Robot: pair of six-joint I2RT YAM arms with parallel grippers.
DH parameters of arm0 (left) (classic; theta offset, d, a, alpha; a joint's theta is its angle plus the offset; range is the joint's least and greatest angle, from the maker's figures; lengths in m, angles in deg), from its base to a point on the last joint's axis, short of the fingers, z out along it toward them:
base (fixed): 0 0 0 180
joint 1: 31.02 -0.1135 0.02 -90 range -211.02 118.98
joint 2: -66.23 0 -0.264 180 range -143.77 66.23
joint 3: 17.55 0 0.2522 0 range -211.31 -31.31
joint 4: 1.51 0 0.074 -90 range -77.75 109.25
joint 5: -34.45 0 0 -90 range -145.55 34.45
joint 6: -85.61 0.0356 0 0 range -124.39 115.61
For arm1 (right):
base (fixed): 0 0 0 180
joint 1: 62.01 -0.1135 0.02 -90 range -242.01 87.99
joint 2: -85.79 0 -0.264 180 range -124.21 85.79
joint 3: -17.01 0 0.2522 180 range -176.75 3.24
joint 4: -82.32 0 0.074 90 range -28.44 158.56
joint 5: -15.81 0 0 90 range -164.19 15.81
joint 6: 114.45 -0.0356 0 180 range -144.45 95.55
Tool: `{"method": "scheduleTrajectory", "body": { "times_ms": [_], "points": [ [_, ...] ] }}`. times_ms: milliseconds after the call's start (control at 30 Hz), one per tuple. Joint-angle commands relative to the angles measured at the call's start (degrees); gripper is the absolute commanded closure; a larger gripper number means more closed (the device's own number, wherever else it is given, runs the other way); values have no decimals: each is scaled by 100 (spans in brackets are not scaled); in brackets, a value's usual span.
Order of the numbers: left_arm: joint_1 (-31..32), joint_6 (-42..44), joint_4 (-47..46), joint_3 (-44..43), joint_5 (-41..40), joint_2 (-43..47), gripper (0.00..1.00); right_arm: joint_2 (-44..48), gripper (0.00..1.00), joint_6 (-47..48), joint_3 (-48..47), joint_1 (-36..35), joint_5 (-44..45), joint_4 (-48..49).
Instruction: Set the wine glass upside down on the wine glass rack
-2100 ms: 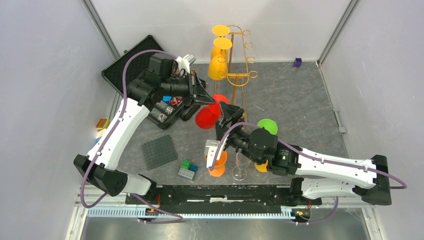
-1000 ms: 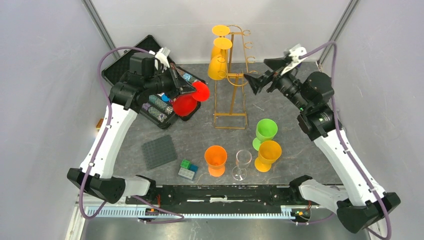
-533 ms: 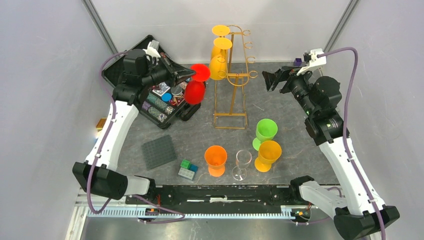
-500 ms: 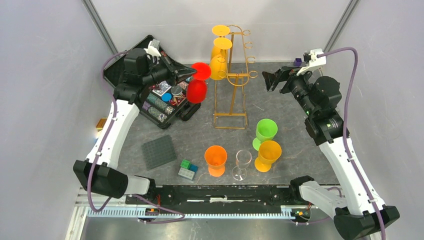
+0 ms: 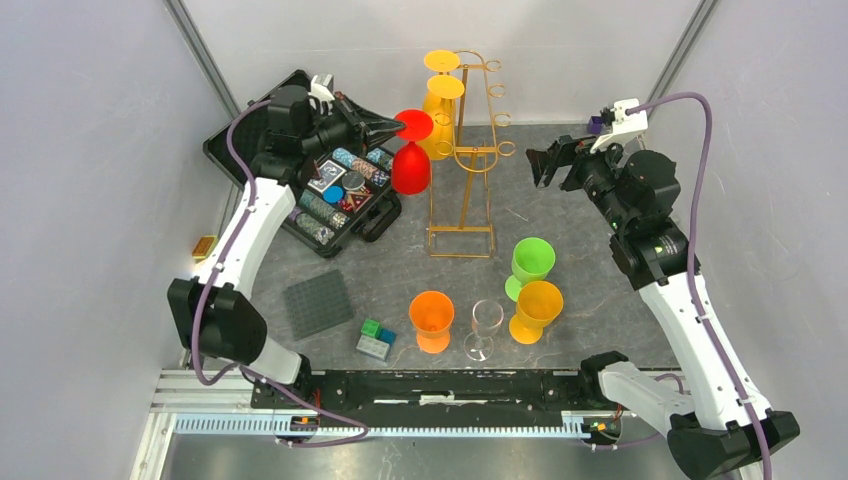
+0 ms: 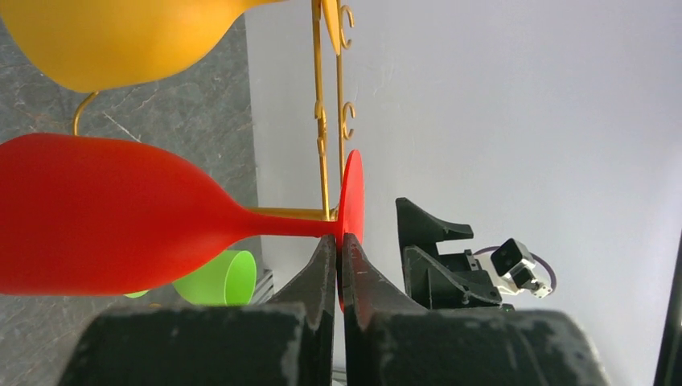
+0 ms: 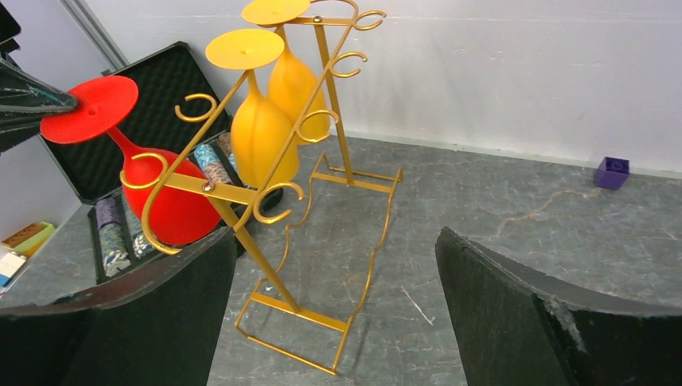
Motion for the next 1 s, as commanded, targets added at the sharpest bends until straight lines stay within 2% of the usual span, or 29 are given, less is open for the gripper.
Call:
{"method": "scheduleTrajectory", "body": {
  "times_ms": [0, 233, 667, 967],
  "points": [
    [-8, -523, -732, -335, 235, -199, 98, 50, 2, 210, -275, 20, 158, 7],
    [-2, -1005, -1335, -627, 299, -604, 98, 46, 2, 222, -257, 21, 122, -34],
    [178, -1103, -1422, -1144, 285, -1148, 98, 51, 2, 167, -207, 21, 236, -107],
    [339, -1094, -1422, -1139, 295, -1237, 98, 60, 2, 196, -208, 21, 246, -108]
  ]
}}
